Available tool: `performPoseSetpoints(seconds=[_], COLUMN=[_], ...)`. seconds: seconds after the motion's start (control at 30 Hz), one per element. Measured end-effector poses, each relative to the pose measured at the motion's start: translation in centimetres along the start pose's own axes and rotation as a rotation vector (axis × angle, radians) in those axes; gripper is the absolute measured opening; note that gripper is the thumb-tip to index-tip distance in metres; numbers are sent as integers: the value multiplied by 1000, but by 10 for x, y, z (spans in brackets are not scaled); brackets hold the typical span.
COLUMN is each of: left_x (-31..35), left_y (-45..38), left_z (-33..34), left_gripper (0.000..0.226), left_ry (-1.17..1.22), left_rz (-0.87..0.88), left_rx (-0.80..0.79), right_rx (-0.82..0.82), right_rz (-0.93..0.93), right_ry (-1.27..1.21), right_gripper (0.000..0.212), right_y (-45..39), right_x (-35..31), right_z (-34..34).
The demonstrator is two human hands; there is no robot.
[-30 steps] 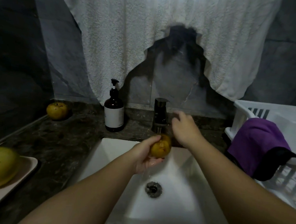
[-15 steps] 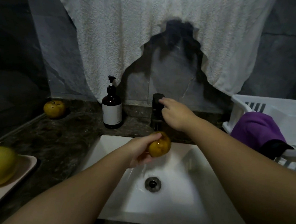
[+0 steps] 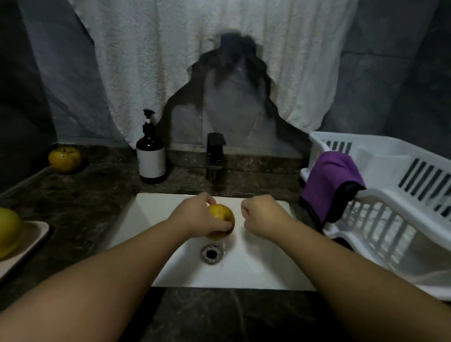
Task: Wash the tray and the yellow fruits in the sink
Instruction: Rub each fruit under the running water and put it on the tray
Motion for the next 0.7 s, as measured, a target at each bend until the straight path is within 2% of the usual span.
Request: performPoseSetpoints(seconds=[0.07, 0.1, 0.13, 0.2, 0.23, 0.3, 0.33, 0.4, 0.43, 0.47, 0.53, 0.57, 0.6, 0.7], left_x=[7, 12, 13, 21, 24, 27, 29, 31, 33, 36, 38, 37, 37, 37], left_y=[4, 6, 6, 9, 11, 15, 15, 15, 17, 20, 26, 27, 28, 25], left_z=[-4, -6, -10, -17, -20, -24, -26, -28, -29, -28, -22, -19, -18, -22], left_gripper=[78, 79, 79, 78, 78, 77, 78, 80, 80, 79, 79, 79, 77, 75], left_ry=[-37, -3, 46, 0, -46, 13, 118, 240, 221, 144, -65, -101, -82, -81], left_rz=[28, 30, 20, 51, 69, 58, 37, 14, 23, 35, 39, 39, 35, 66], left_rx=[59, 101, 140, 147, 118, 115, 135, 193, 176, 126, 58, 72, 94, 129], right_rx=[-85, -65, 41, 229, 159, -69, -75, 134, 210, 155, -161, -217, -163, 230], right_rz=[37, 56, 41, 23, 40, 99, 110, 46, 36, 47, 148, 190, 193, 153], right_ry=[-46, -80, -125, -133, -103, -32, -23, -56, -54, -12, 77, 74, 45, 0], right_gripper=[40, 37, 23, 18, 16, 40, 43, 16, 11, 15, 51, 64, 61, 27], right_y=[8, 12, 14, 18, 22, 30, 34, 37, 37, 40, 47, 48, 47, 36], right_x=[2, 5, 4, 9, 8, 13, 13, 11, 13, 12, 13, 16, 16, 15], right_z=[-6, -11, -17, -31, -34, -34, -38, -48, -50, -49, -37, -36, -44, -90])
Point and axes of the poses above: each hand's wrist, its own y-axis away from the middle knuckle, its own z-axis out of the palm, x = y × z, the point moved 2 cm from there along -y, towards the middle knuckle, and after that the axes turned 12 degrees about -y, right-handed, at the moved point
